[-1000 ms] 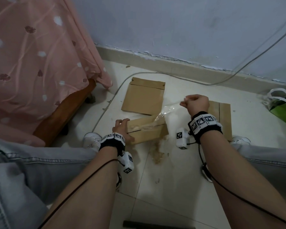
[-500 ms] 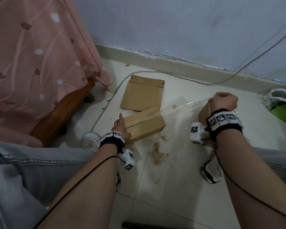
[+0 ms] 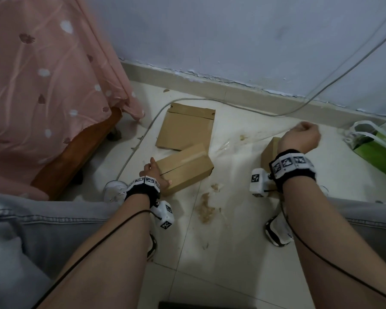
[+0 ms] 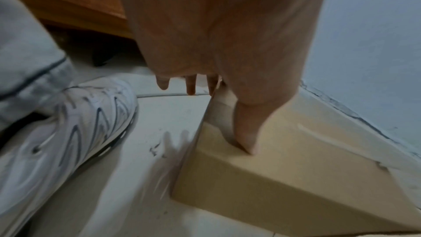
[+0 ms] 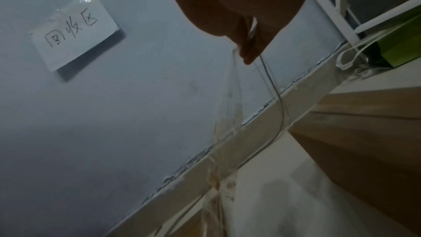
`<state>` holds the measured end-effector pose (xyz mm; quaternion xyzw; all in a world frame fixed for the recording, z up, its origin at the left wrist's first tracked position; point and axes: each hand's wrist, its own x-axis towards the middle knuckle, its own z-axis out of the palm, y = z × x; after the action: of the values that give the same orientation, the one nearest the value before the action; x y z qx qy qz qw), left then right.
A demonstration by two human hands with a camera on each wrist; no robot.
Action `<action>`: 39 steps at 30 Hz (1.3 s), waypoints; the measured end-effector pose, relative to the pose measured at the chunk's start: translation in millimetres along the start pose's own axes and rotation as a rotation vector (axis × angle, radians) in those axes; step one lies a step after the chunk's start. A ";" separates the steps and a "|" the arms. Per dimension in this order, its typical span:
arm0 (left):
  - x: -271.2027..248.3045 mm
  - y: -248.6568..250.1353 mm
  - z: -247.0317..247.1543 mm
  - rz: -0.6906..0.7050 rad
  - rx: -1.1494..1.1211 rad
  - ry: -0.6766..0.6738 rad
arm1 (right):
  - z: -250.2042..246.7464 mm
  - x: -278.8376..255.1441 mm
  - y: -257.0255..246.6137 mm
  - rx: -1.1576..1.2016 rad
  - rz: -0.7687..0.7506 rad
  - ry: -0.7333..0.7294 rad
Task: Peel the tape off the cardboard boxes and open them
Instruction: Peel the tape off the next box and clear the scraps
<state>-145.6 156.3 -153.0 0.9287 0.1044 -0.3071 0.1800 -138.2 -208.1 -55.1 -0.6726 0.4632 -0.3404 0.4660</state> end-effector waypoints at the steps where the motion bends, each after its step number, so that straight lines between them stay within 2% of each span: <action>1: 0.0 4.6 -3.3 0.003 0.017 -0.002 | 2.7 -9.3 1.7 -0.019 -0.022 -0.043; 5: -2.7 25.0 -6.5 0.103 0.105 0.005 | 16.4 -43.6 2.6 -0.023 -0.025 -0.278; 11: -11.0 28.7 18.2 0.163 0.172 0.016 | 39.8 -89.7 -1.3 0.037 0.091 -0.812; 13: -11.1 25.2 22.2 0.166 0.188 0.036 | 44.7 -104.8 -0.6 -0.165 -0.047 -0.888; 15: -10.5 23.4 20.2 0.162 0.193 0.039 | 47.1 -113.1 4.6 -0.352 -0.187 -0.888; 18: -9.8 21.2 13.9 0.174 0.184 0.014 | 52.3 -118.4 15.1 -0.501 -0.274 -0.955; 22: -9.9 20.6 12.0 0.172 0.185 0.014 | 61.1 -126.5 20.8 -0.703 -0.396 -1.159; 28: -10.0 20.9 12.8 0.174 0.181 0.016 | 68.6 -135.3 28.4 -0.852 -0.653 -1.210; 31: -9.8 20.5 12.2 0.173 0.170 0.002 | 67.1 -140.4 34.9 -0.971 -0.759 -1.180; 36: -9.5 19.5 13.5 0.171 0.165 0.004 | 70.6 -143.1 42.9 -1.020 -0.792 -1.138; 39: -8.2 19.8 14.4 0.164 0.165 0.007 | 74.7 -138.8 41.8 -0.951 -0.710 -1.164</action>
<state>-153.7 131.8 -153.4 0.9469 0.0028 -0.2956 0.1269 -131.6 -60.0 -123.0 -0.9725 0.0028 0.1671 0.1620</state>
